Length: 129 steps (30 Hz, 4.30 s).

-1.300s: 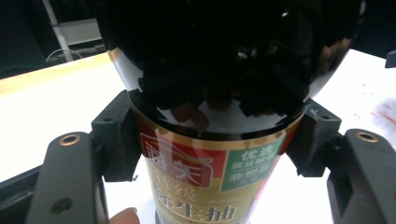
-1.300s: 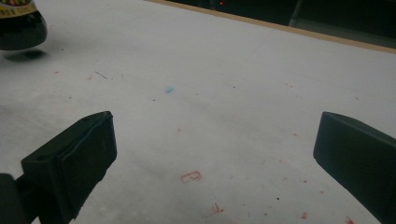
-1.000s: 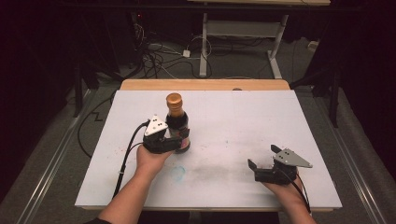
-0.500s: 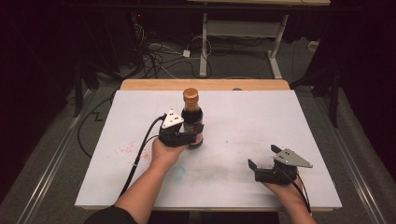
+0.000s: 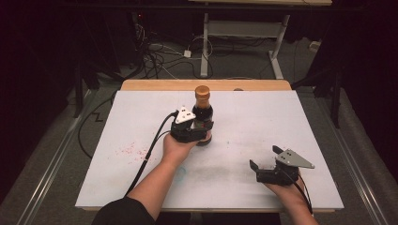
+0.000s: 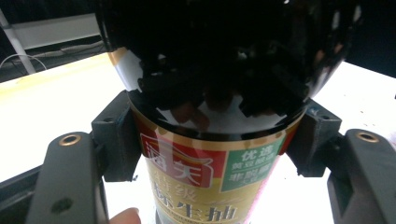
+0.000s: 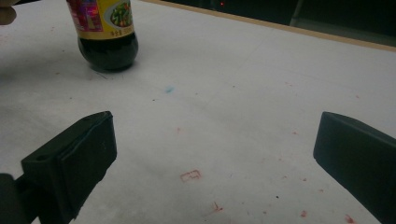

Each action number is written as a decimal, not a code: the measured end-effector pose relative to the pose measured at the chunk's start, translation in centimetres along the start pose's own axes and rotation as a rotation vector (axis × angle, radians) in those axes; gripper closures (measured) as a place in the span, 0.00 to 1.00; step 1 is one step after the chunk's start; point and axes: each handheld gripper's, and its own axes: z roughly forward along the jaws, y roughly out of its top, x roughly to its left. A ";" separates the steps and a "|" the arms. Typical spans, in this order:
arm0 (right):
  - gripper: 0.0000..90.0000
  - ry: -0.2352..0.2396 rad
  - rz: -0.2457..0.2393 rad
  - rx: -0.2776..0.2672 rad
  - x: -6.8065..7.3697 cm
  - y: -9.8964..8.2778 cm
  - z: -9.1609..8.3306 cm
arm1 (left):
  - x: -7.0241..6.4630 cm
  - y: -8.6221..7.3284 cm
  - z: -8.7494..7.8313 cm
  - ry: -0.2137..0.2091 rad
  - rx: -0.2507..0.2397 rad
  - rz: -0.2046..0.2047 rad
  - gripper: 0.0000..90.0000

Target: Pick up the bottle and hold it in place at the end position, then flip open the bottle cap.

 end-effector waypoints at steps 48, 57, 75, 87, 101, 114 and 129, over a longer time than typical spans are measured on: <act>0.50 0.124 -0.011 -0.010 1.0 3.3 2.1 | 0.0 -1.2 0.3 -0.046 0.029 0.017 0.32; 0.80 0.152 -0.010 -0.010 1.2 4.8 3.5 | 0.0 -1.2 0.3 -0.045 0.030 0.016 0.32; 1.00 0.195 -0.029 -0.045 2.1 7.0 4.9 | 0.0 -1.2 0.3 -0.046 0.028 0.017 0.32; 1.00 0.231 -0.038 -0.070 2.5 8.5 5.0 | 0.0 -1.2 0.2 -0.048 0.030 0.015 0.32; 1.00 0.253 -0.075 -0.125 2.9 13.1 4.5 | 0.0 -1.2 0.2 -0.047 0.028 0.020 0.32; 1.00 0.271 -0.105 -0.141 3.7 16.2 4.6 | -0.1 -1.2 0.2 -0.045 0.031 0.020 0.32; 1.00 0.296 -0.109 -0.108 4.5 18.5 5.6 | -0.1 -1.3 0.1 -0.045 0.033 0.026 0.32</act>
